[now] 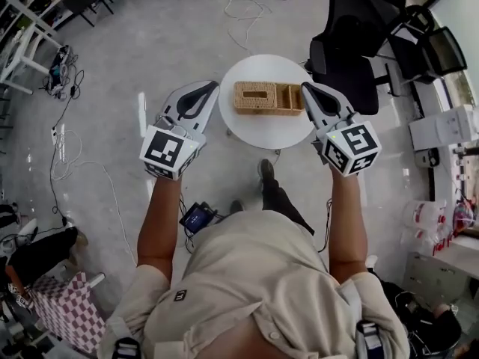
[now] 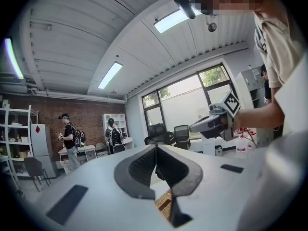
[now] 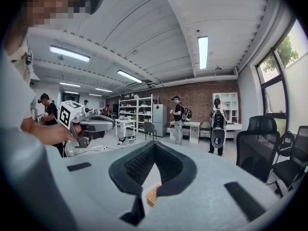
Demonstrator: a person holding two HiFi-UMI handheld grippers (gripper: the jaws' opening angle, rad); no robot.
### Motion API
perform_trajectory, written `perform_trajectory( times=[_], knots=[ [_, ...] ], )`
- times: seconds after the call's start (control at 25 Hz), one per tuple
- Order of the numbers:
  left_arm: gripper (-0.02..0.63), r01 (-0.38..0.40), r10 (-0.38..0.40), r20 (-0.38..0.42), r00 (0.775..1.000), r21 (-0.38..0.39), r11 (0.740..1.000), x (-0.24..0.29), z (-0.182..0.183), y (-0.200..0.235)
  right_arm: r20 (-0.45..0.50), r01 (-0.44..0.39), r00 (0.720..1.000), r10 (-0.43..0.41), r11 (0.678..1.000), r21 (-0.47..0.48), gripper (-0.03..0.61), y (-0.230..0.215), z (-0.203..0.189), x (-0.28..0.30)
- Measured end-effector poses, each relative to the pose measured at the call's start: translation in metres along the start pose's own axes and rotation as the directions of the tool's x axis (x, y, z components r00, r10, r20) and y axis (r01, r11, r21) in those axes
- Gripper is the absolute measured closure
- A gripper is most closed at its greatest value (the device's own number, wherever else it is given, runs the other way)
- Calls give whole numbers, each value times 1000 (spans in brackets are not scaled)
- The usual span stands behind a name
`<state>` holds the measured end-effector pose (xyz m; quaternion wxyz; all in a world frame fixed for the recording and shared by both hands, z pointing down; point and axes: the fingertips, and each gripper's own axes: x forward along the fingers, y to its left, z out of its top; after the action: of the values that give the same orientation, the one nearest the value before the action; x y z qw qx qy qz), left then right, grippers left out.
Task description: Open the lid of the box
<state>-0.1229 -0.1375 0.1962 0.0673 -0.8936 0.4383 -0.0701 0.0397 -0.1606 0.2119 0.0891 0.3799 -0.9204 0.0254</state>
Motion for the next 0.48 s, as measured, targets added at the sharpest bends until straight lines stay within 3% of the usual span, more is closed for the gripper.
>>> perform_trajectory(
  times=[0.2, 0.48],
  knots=[
    [600, -44, 44, -30, 999, -14, 999, 25, -31, 35, -30, -67, 997, 67, 998, -4, 588, -20, -15, 53],
    [600, -54, 52, -90, 995, -25, 998, 68, -85, 51, -69, -115, 991, 114, 993, -6, 588, -49, -48, 98]
  ],
)
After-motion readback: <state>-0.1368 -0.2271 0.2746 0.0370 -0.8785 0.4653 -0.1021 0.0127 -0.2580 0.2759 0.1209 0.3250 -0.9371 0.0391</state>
